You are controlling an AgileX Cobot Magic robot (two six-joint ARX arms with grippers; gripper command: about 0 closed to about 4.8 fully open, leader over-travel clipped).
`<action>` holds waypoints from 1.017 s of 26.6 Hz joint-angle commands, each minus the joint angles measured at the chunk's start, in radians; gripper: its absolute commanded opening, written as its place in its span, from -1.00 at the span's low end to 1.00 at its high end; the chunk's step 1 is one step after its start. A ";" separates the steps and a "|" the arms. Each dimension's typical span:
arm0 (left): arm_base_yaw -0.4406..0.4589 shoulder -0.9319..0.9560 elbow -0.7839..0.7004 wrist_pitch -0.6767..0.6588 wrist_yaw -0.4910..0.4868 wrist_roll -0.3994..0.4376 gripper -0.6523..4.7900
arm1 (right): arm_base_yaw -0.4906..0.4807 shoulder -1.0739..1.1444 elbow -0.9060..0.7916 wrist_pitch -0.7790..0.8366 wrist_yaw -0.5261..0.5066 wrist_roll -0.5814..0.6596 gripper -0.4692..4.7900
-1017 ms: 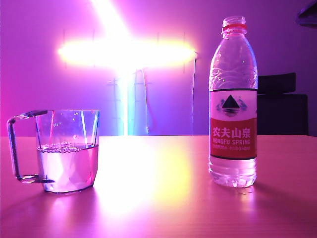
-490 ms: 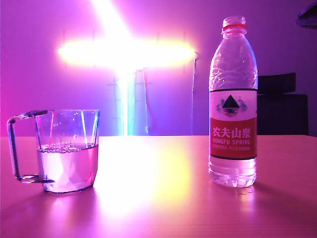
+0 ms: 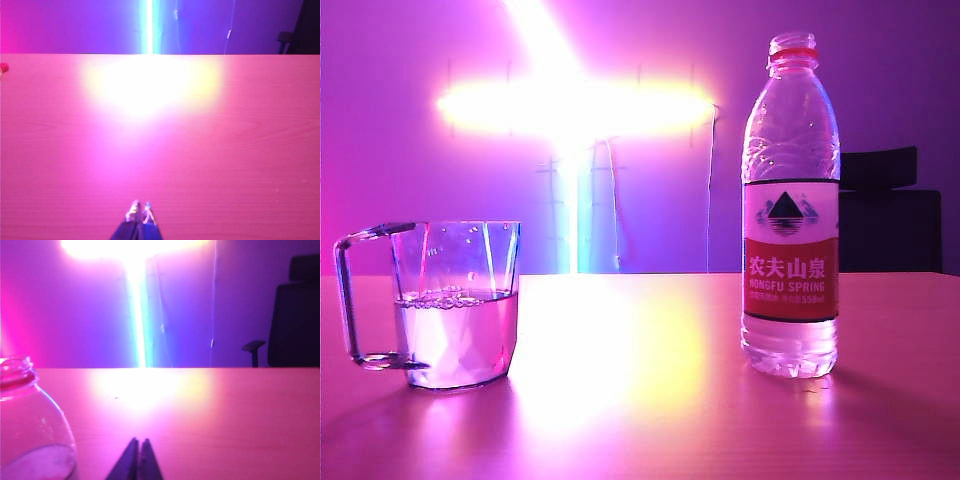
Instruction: Pick up the mineral water bottle on the table and pour water into the mug until it's half full.
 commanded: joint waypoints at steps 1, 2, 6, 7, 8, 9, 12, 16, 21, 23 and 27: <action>0.000 0.002 0.004 0.013 0.003 -0.003 -0.77 | -0.191 -0.029 -0.003 -0.053 -0.183 -0.022 -0.84; 0.000 0.002 0.004 0.013 0.002 -0.003 -0.77 | -0.229 -0.026 -0.003 -0.056 -0.224 -0.022 -0.84; 0.000 0.002 0.004 0.013 0.005 -0.003 -0.77 | -0.386 -0.029 -0.003 -0.075 -0.369 -0.021 -0.84; -0.001 0.002 0.004 0.012 0.003 -0.003 -0.77 | -0.418 -0.029 -0.003 -0.076 -0.392 -0.021 -0.84; -0.001 0.002 0.004 0.013 0.003 -0.003 -0.77 | -0.450 -0.029 -0.003 -0.076 -0.418 -0.021 -0.84; 0.000 0.002 0.004 0.013 0.003 -0.003 -0.77 | -0.487 -0.029 -0.003 -0.076 -0.449 -0.021 -0.84; 0.000 0.002 0.004 0.013 0.003 -0.003 -0.77 | -0.570 -0.029 -0.004 -0.078 -0.515 -0.021 -0.84; 0.000 0.002 0.004 0.013 0.003 -0.003 -0.77 | -0.693 -0.029 -0.004 -0.135 -0.559 -0.021 -0.84; 0.000 0.002 0.004 0.013 0.003 -0.003 -0.77 | -0.735 -0.030 -0.004 -0.175 -0.563 -0.016 -0.84; 0.000 0.002 0.004 0.013 0.003 -0.003 -0.77 | -0.734 -0.031 -0.004 -0.173 -0.564 -0.005 -0.84; 0.000 0.002 0.004 0.013 0.003 -0.003 -0.77 | -0.734 -0.031 -0.004 -0.179 -0.586 0.011 -0.84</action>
